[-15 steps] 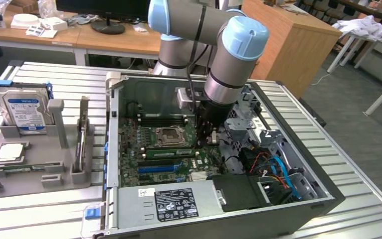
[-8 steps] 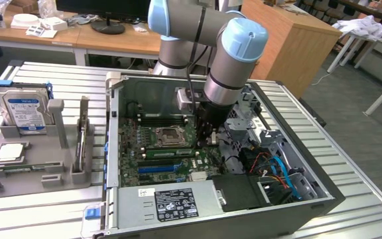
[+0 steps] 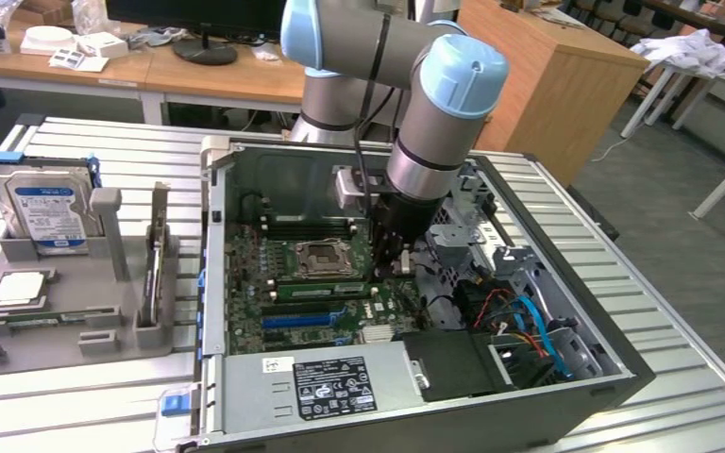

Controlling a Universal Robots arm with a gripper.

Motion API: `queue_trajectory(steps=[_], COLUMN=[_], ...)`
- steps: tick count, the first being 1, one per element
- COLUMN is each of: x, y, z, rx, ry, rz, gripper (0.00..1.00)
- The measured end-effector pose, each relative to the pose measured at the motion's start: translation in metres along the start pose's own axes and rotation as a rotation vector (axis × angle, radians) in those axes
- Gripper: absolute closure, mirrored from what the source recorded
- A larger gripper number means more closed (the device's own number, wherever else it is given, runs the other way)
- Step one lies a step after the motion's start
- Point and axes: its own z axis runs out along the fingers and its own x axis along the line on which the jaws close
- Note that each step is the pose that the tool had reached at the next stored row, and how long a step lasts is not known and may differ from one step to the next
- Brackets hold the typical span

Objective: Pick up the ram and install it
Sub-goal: 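Press down the ram until it locks into place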

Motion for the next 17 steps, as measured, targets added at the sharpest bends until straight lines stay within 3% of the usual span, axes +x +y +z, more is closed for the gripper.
queue_trajectory(steps=[17], x=[-0.0008], y=[0.0000], z=[0.0024], rx=[0.0000], ry=[0.0004], rz=[0.000], gripper=[0.89])
